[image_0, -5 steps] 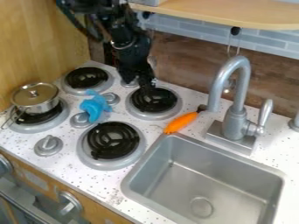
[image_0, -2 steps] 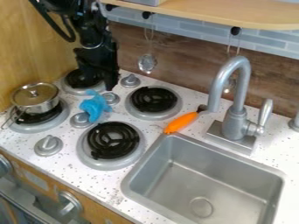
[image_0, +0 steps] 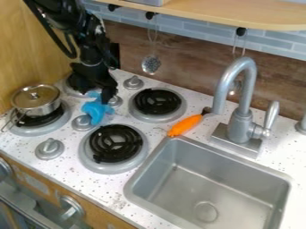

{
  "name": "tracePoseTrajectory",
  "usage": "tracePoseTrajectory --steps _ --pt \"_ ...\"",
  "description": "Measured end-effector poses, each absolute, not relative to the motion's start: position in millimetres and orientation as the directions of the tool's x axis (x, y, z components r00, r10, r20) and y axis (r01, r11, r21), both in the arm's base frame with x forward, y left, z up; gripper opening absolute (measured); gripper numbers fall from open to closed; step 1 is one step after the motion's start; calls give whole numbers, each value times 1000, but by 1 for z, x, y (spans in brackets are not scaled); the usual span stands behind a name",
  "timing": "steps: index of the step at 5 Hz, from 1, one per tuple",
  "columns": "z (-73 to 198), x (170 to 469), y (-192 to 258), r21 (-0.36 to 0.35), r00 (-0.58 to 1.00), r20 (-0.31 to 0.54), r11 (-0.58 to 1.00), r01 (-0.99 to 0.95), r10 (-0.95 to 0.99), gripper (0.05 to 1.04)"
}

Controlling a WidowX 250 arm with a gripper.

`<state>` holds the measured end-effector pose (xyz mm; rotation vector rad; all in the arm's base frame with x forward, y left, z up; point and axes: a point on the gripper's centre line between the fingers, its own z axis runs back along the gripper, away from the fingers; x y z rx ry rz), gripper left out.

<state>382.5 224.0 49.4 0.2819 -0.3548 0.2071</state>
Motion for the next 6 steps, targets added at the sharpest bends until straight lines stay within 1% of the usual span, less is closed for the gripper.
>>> tracePoseTrajectory --steps 1,2,3,4,5,6 --pt "22 382 221 204 927 332 946 -250 173 997" --pt "9 389 223 168 929 315 952 -254 193 997" --pt "-3 394 228 150 929 308 953 -261 206 998" --pt "-6 398 229 143 926 313 953 -268 213 962" --pt "-7 402 231 138 920 334 954 -265 208 869" --pt "-10 401 231 141 914 349 953 -269 207 703"
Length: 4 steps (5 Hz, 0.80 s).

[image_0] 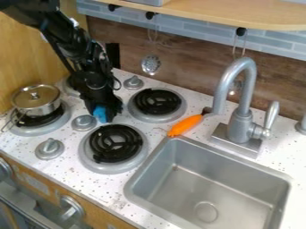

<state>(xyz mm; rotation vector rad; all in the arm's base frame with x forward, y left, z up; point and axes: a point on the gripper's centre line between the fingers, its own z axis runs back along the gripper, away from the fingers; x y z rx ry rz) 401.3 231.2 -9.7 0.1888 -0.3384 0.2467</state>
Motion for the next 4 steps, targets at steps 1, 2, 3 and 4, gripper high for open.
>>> tracePoseTrajectory --steps 1,2,3,4 --pt "-7 399 224 114 914 354 960 -255 200 622" --pt "26 403 203 128 904 397 966 -227 160 599" --pt "62 411 172 168 896 436 971 -171 82 599" --pt "88 414 134 158 871 490 981 -109 18 599"
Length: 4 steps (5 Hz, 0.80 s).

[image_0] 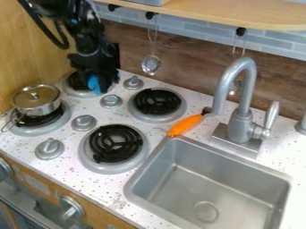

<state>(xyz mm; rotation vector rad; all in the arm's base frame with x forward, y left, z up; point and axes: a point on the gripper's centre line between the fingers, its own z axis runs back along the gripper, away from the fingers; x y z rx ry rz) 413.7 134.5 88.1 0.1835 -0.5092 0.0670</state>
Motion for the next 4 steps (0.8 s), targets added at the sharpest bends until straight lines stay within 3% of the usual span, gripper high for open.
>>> tracePoseTrajectory --steps 1,2,4 --pt "85 417 95 99 859 509 995 2 -53 599" --pt "85 425 57 74 831 533 987 142 -159 599" --pt "59 440 -29 51 784 507 920 388 -359 599"
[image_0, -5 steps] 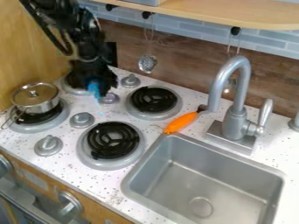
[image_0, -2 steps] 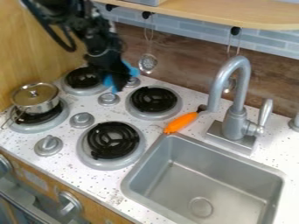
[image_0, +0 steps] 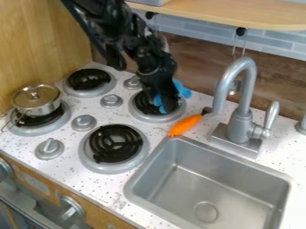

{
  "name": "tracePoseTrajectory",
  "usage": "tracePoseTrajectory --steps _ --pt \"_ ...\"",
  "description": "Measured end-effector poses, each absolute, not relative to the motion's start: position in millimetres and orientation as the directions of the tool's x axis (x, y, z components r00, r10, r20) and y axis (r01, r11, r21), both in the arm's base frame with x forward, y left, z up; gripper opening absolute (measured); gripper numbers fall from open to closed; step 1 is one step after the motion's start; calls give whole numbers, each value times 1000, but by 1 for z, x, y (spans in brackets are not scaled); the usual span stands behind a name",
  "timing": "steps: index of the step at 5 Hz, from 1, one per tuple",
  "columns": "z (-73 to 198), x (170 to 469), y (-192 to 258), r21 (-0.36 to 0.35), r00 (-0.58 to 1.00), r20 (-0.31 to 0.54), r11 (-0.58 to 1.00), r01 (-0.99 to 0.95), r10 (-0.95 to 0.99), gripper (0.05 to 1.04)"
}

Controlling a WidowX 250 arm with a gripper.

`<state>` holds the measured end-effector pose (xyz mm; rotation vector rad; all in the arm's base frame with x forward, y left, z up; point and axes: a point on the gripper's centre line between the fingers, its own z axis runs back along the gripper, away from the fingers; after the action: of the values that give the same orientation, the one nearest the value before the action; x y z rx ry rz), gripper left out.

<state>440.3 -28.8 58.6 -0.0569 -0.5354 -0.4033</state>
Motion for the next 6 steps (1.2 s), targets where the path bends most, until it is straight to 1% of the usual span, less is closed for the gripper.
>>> tracePoseTrajectory --steps 1,2,3,4,5,6 --pt "47 446 -47 44 776 488 899 435 -399 599" --pt "33 452 -49 42 784 468 897 440 -407 599" --pt "27 454 -46 39 798 455 904 425 -395 599" --pt "27 456 -33 30 816 459 924 381 -352 599" --pt "26 457 -21 20 833 459 941 337 -308 700" --pt "26 455 -14 5 852 446 952 305 -275 965"
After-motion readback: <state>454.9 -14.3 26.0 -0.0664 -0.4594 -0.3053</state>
